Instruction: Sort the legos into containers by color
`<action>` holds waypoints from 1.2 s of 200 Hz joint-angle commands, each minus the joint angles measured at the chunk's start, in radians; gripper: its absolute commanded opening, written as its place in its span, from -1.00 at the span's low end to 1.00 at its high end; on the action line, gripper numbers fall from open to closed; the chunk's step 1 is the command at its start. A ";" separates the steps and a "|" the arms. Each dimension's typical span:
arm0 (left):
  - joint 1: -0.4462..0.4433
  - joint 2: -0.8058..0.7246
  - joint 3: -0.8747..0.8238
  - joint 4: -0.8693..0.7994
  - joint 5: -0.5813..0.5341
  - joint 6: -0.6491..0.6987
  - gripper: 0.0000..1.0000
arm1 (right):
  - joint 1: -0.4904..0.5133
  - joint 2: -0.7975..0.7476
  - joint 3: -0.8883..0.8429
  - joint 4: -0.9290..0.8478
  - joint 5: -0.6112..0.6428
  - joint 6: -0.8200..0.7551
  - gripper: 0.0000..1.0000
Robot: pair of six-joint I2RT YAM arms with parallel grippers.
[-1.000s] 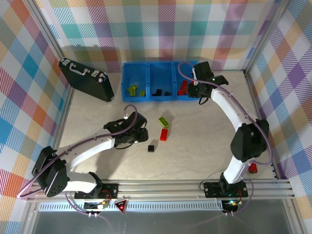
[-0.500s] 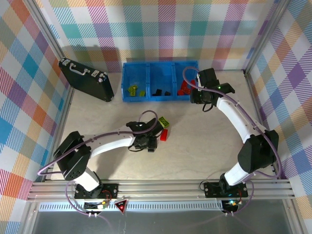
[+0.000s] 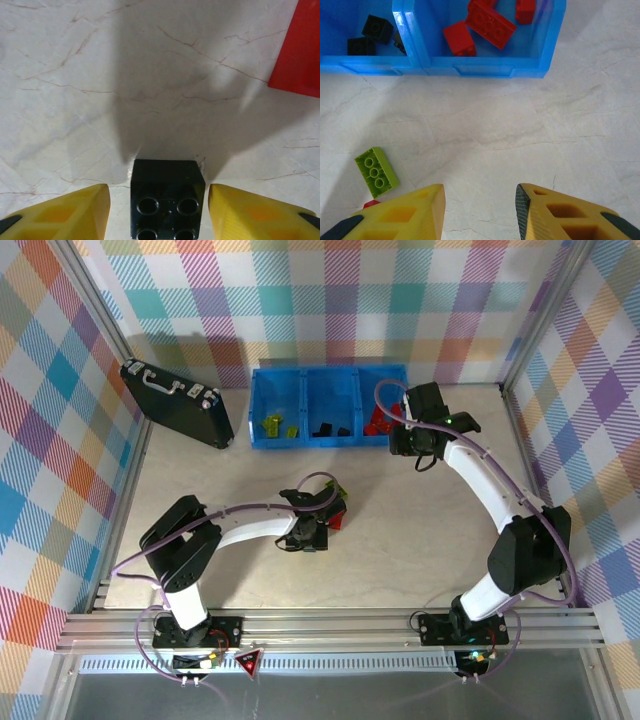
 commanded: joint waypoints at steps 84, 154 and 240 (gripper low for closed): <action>-0.009 0.038 0.058 -0.044 0.034 0.034 -0.19 | 0.000 -0.039 0.001 -0.015 -0.031 0.022 -0.12; -0.009 0.074 0.069 -0.039 0.042 0.044 -0.28 | 0.001 -0.040 0.008 -0.023 -0.031 0.028 -0.12; 0.012 0.008 0.132 -0.077 -0.033 0.097 -0.44 | 0.001 -0.079 0.009 -0.045 -0.015 0.022 -0.12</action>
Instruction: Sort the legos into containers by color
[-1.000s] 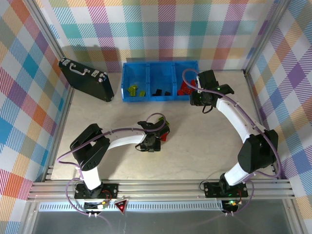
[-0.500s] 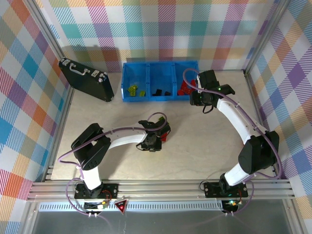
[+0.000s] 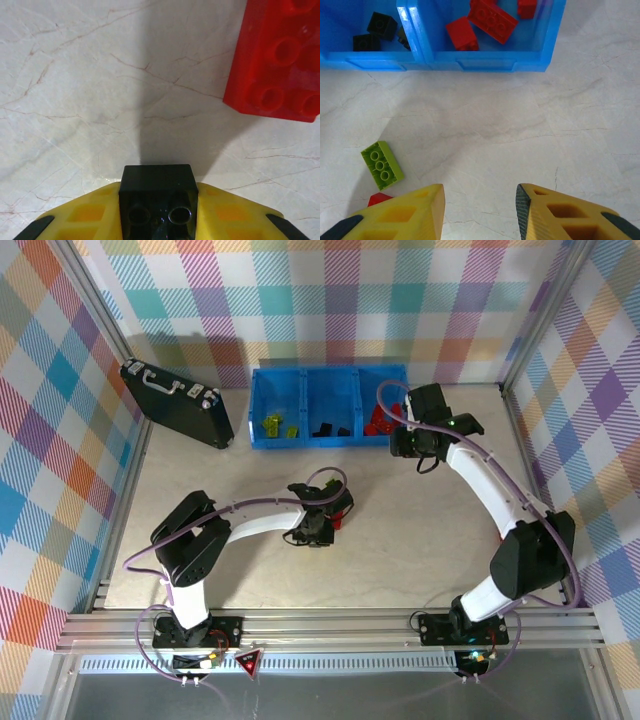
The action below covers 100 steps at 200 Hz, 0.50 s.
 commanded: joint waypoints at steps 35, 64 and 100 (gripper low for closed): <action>0.085 -0.083 0.074 -0.047 -0.029 0.091 -0.44 | 0.001 -0.076 -0.003 -0.025 -0.001 0.016 -0.11; 0.160 -0.080 0.153 -0.075 -0.040 0.166 -0.44 | 0.001 -0.096 -0.018 -0.038 0.006 0.025 -0.11; 0.250 -0.052 0.258 -0.077 -0.013 0.238 -0.43 | 0.000 -0.128 -0.035 -0.045 0.006 0.029 -0.10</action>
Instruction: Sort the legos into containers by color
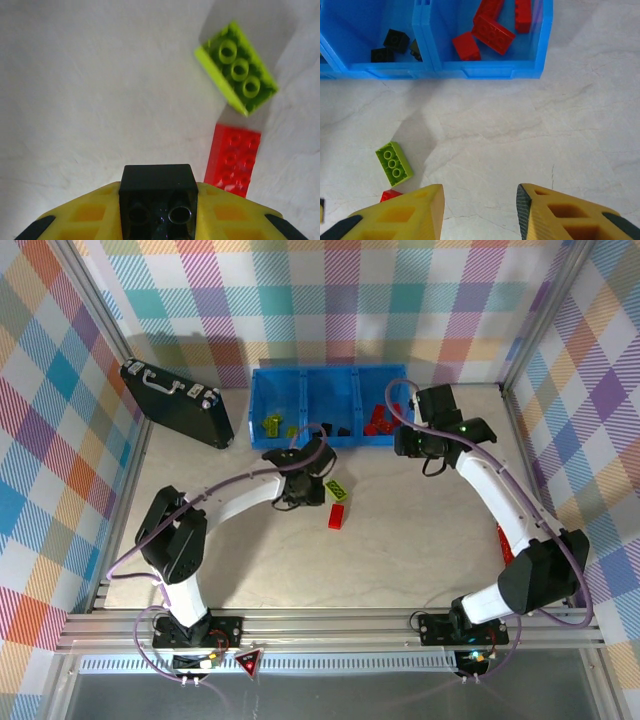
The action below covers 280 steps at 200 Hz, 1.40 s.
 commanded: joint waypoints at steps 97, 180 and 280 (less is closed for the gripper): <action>0.144 0.281 0.466 0.153 -0.016 0.217 -0.41 | 0.001 -0.125 -0.089 -0.047 0.018 0.049 -0.09; 0.164 0.529 0.703 0.288 -0.200 0.345 -0.36 | 0.001 -0.194 -0.130 -0.061 0.029 0.070 -0.07; 0.169 0.617 0.771 0.246 -0.290 0.357 -0.18 | 0.001 -0.229 -0.147 -0.072 0.014 0.085 -0.06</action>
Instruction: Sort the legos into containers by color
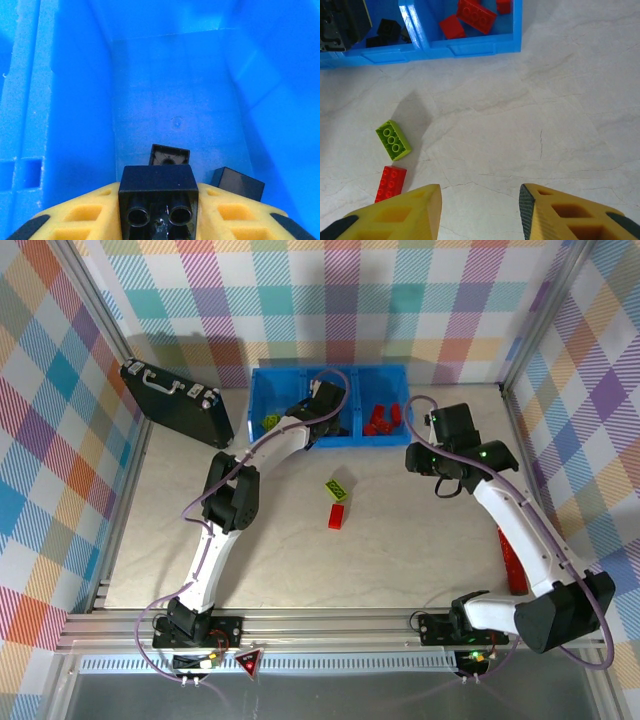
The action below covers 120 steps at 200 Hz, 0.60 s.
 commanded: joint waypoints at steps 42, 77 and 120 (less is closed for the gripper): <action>0.011 -0.021 0.027 -0.016 -0.027 -0.007 -0.15 | 0.001 -0.026 -0.014 -0.014 -0.024 0.030 -0.05; 0.011 -0.086 -0.011 -0.007 0.022 -0.018 -0.15 | 0.001 -0.025 -0.012 -0.008 -0.067 0.049 -0.06; 0.003 -0.240 -0.186 0.054 0.135 -0.053 -0.15 | 0.016 0.003 -0.048 0.022 -0.155 0.104 -0.07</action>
